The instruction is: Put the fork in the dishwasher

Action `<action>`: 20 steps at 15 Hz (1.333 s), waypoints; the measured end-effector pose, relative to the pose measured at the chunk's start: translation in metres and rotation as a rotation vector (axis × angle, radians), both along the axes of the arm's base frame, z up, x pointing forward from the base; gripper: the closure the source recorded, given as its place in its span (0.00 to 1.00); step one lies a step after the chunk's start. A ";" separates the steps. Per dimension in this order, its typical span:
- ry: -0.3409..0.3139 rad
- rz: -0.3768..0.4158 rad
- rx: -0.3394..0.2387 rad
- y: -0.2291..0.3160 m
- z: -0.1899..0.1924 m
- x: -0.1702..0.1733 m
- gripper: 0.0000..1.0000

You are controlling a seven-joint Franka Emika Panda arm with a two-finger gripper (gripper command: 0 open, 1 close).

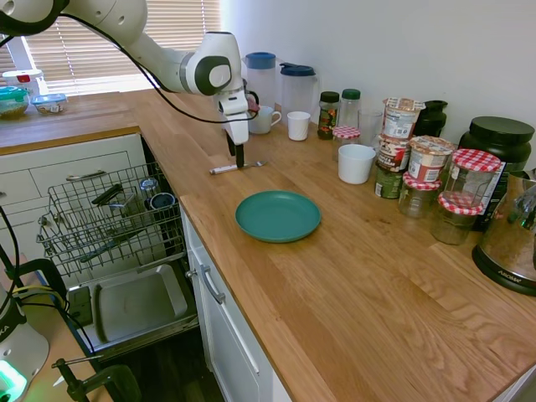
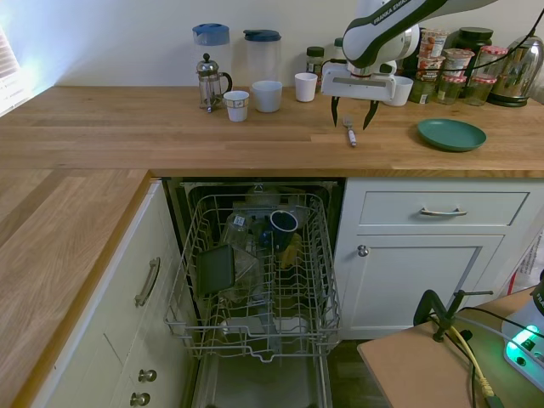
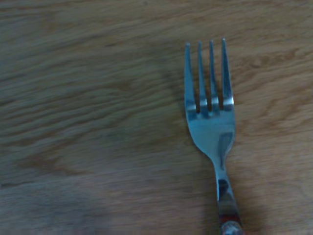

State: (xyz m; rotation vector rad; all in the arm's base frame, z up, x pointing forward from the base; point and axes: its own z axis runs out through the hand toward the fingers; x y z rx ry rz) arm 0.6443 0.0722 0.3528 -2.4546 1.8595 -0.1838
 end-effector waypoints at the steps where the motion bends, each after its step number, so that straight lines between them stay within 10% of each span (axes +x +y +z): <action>1: 0.003 0.002 0.000 0.001 -0.002 0.000 0.00; 7: 0.022 0.007 0.002 -0.004 -0.014 0.001 0.00; 8: 0.025 0.009 0.002 -0.004 -0.015 0.001 1.00; 20: 0.021 0.008 0.000 -0.004 -0.017 0.004 1.00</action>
